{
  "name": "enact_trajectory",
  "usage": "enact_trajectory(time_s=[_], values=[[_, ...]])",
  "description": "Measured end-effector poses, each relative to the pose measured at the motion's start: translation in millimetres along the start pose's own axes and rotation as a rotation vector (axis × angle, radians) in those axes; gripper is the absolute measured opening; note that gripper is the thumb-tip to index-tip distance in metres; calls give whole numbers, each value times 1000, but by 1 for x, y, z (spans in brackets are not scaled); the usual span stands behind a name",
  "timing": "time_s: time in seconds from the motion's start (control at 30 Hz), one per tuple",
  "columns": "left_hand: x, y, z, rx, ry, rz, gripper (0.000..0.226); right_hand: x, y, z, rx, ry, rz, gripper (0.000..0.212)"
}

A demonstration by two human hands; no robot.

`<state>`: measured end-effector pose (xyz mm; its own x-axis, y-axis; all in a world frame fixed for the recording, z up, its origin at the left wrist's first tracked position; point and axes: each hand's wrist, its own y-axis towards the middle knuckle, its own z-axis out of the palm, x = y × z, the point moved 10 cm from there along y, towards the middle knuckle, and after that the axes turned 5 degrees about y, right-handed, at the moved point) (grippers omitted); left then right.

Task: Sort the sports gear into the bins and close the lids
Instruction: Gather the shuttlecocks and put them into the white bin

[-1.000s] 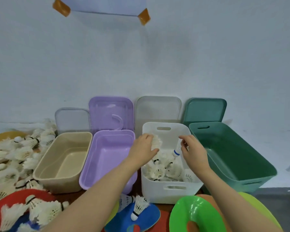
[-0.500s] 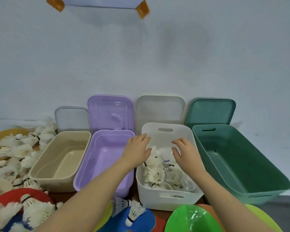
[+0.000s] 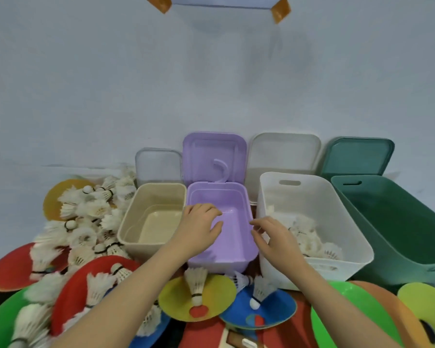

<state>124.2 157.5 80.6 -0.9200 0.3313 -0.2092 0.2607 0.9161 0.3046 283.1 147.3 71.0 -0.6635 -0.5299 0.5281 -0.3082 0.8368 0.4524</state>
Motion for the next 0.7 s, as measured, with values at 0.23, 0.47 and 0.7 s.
enact_trajectory(time_s=[0.23,0.47,0.7], values=[[83,-84,1,59,-39,-116,27,49,-31,88,102,77,54,28],[135,-153,26,211,-28,-153,67,79,-48,162,269,117,164,29],[172,-180,13,146,73,-220,50,105,-34,208,341,32,303,44]])
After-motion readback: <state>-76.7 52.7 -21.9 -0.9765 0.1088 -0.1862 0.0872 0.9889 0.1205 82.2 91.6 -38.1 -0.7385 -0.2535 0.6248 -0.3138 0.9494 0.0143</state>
